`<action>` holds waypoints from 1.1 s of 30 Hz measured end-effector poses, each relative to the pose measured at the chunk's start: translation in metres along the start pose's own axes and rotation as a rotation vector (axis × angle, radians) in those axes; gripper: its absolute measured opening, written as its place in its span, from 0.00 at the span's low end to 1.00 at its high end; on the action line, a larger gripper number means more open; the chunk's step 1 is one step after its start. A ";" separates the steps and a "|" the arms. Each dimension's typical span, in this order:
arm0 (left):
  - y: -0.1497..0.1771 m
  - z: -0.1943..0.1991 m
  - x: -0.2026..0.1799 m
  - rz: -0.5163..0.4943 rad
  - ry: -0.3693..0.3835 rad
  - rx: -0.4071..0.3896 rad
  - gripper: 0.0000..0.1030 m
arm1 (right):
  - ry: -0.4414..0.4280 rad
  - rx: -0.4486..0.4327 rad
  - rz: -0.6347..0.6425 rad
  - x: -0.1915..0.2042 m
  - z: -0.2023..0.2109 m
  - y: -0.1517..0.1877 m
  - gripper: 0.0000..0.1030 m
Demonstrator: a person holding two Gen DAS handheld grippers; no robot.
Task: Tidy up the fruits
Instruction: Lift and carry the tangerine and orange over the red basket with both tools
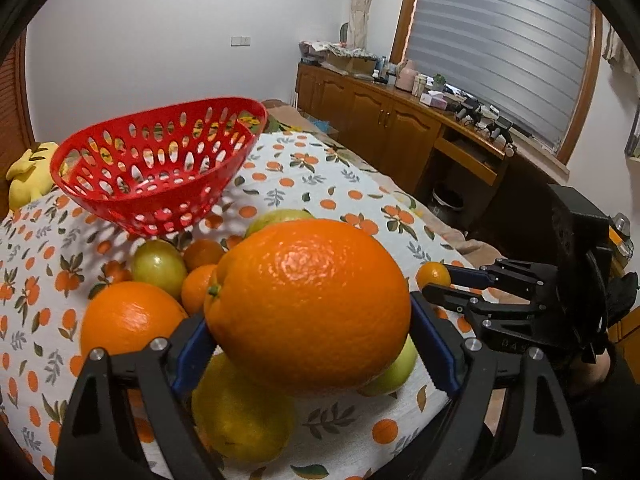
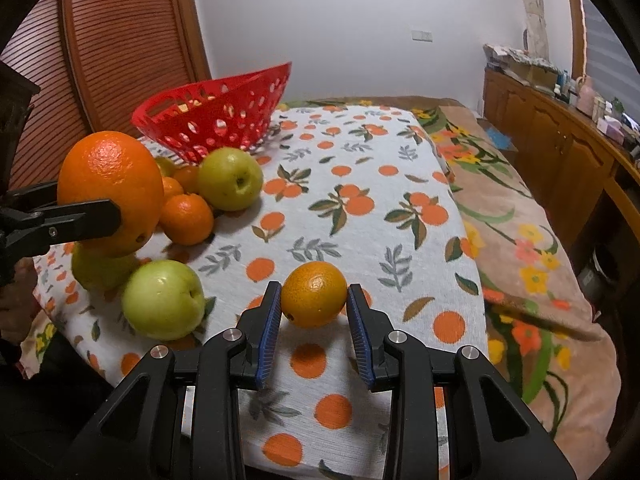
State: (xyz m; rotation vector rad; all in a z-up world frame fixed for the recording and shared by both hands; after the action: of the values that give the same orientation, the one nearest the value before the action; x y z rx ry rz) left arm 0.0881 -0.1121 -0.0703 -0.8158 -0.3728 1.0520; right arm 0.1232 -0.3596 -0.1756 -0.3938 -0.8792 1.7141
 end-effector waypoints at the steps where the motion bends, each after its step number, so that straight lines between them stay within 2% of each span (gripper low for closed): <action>1: -0.001 0.003 0.001 0.002 0.001 -0.006 0.85 | -0.003 -0.004 0.003 0.001 0.002 0.000 0.31; 20: -0.026 0.048 0.038 0.026 -0.074 -0.111 0.85 | -0.082 -0.095 0.087 0.049 0.016 -0.049 0.31; 33: -0.041 0.064 0.069 0.053 -0.135 -0.146 0.85 | -0.110 -0.126 0.120 0.069 0.018 -0.077 0.31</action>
State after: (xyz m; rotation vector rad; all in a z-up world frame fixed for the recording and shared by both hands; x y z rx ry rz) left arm 0.1054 -0.0353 -0.0044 -0.8911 -0.5502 1.1423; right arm 0.1413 -0.2936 -0.0955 -0.4471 -1.0653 1.8099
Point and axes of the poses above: each gripper's, at about its wrist camera, not at the fingertips, and z roughly against the way its jaws point, x to its left, y to its underside, the point moved 1 cm from there along -z, roughly the way its jaws point, and after that the axes turned 6 degrees about -z, right-handed, at the moved point
